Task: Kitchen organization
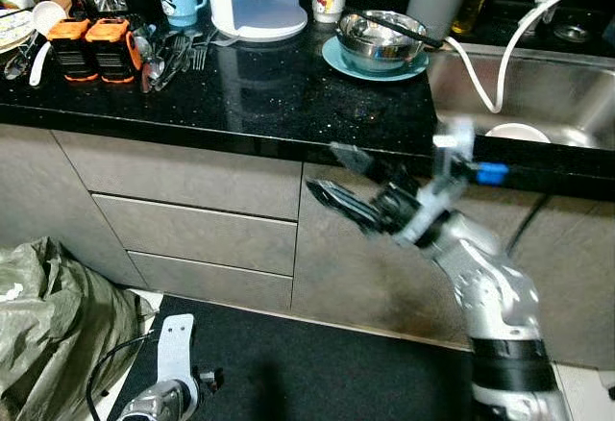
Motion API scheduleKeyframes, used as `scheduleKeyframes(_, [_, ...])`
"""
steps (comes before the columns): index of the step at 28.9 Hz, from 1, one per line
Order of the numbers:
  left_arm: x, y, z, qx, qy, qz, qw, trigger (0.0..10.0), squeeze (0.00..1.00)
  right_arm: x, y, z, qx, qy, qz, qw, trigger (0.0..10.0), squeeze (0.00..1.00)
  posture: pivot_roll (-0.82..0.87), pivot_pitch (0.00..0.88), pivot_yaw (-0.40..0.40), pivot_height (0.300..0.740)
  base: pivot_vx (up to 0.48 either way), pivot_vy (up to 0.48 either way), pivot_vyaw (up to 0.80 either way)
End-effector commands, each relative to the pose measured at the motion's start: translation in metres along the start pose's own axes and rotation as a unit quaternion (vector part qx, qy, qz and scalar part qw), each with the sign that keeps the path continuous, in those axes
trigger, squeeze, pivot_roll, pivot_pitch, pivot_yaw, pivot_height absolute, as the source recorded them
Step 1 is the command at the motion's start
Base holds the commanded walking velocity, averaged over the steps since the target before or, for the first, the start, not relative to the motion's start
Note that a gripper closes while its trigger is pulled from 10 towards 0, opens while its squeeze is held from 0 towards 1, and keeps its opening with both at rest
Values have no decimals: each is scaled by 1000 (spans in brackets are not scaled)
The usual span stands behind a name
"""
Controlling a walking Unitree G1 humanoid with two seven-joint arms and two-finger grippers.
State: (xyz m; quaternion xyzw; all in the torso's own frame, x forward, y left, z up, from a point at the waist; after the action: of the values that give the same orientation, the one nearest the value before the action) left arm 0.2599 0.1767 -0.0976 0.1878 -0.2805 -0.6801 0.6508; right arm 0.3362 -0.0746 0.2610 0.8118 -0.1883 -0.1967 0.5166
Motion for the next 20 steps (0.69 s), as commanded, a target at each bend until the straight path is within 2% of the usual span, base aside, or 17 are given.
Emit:
scheduleKeyframes(1, [3,-6,0,-14,-2,-2,1000,10000,0,5,0,-3,-2,-26,19,999,10000,0,-19,56,6,740,0,0,0])
scheduleKeyframes(4, [5,-3,-1,-12,-4,-4,1000,10000,0,9,7,-11,4,-58,45,997,10000,0,-20,53,10,740,0,0,0])
scheduleKeyframes(11, [22,1,-6,-15,-13,-10,1000,10000,0,17,12,-20,12,-107,47,993,10000,0,-21,60,10,740,255,0,0])
scheduleKeyframes(15, [27,-3,-6,-26,-16,-18,999,10000,0,17,12,-22,16,-113,40,993,10000,0,-25,53,14,740,265,0,0])
scheduleKeyframes(18, [21,-9,-4,-32,-13,-19,999,10000,0,17,7,-21,11,-116,39,992,10000,0,-26,53,15,740,261,0,0])
scheduleKeyframes(20, [21,-2,-5,-28,-12,-18,999,10000,0,15,6,-22,15,-118,36,992,10000,0,-23,46,20,740,261,0,0])
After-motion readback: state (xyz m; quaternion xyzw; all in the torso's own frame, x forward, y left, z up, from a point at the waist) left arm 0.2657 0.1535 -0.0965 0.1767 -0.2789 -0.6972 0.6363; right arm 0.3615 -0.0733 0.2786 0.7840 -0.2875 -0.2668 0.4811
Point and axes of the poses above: a point about 5 cm out from each wrist's last joint towards the gripper, its own z axis pointing back from the gripper into the wrist, its own y axis along the axis of the wrist's last joint, x = y × z, the point moved 5 cm from there along -z, pointing out of the wrist towards the gripper, and after that the axes turned 7 degrees about -z, right-handed, at the moved point
